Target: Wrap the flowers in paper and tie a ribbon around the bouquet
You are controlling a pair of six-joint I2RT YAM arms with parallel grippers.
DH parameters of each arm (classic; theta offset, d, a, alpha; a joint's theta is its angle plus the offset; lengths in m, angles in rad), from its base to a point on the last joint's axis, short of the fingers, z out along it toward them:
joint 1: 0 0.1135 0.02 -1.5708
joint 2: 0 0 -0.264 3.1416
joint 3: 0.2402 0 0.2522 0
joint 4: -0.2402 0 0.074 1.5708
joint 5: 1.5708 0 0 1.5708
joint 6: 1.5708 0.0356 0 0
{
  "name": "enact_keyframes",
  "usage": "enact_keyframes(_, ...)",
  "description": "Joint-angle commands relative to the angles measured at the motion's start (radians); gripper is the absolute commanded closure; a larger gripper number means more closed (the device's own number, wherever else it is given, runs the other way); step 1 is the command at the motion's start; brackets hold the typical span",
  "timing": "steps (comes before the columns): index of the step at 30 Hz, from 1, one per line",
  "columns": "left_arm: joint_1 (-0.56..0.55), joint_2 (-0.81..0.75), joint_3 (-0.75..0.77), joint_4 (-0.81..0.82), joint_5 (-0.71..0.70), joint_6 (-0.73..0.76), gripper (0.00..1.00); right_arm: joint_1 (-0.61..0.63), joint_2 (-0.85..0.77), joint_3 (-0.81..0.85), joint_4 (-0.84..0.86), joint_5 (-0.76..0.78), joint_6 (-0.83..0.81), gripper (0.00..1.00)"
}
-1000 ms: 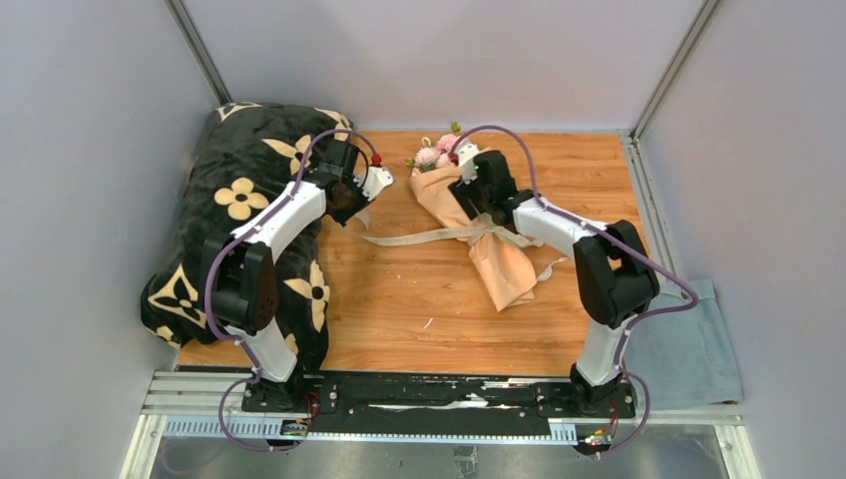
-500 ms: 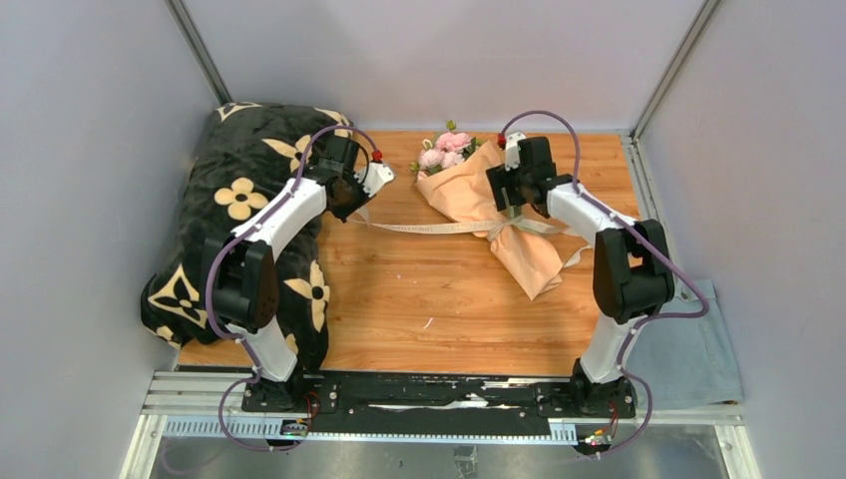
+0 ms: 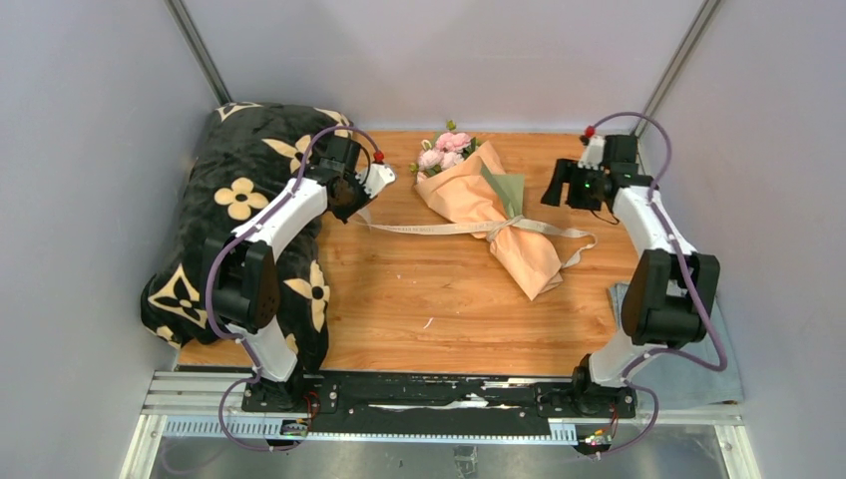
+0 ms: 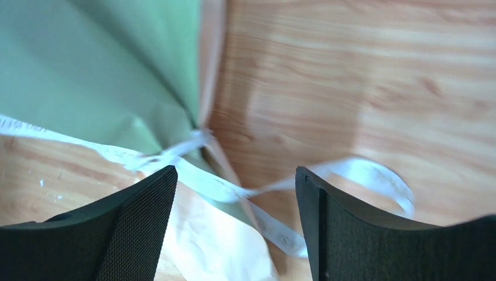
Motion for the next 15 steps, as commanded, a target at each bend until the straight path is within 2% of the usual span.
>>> enact_keyframes(1, -0.007, 0.011, 0.022, -0.011, 0.034, -0.008, 1.00, -0.118, -0.045, -0.093, -0.063, 0.102, 0.108, 0.23)
enact_keyframes(3, -0.007, 0.011, 0.020, -0.011, 0.035, -0.002, 1.00, -0.148, -0.022, -0.109, -0.053, 0.086, 0.100, 0.24)
enact_keyframes(5, -0.007, 0.010, 0.017, -0.015, 0.037, 0.016, 1.00, -0.156, 0.014, -0.095, -0.057, 0.106, 0.027, 0.26)
enact_keyframes(6, -0.007, 0.009, 0.013, -0.021, 0.043, 0.035, 0.90, -0.156, 0.032, -0.083, -0.060, 0.110, -0.037, 0.25)
enact_keyframes(8, -0.010, 0.000, 0.003, -0.043, 0.068, 0.087, 0.53, -0.160, 0.059, -0.048, -0.069, 0.056, -0.277, 0.23)
enact_keyframes(10, -0.025, -0.016, 0.002, -0.070, 0.093, 0.169, 0.31, -0.161, 0.049, -0.049, -0.072, -0.027, -0.545, 0.21)
enact_keyframes(12, -0.068, -0.024, 0.022, -0.091, 0.109, 0.225, 0.24, -0.162, 0.021, -0.091, -0.076, -0.084, -0.849, 0.19)
enact_keyframes(15, -0.156, 0.003, 0.066, -0.074, 0.146, 0.250, 0.23, -0.166, -0.010, -0.159, -0.111, -0.155, -1.230, 0.16)
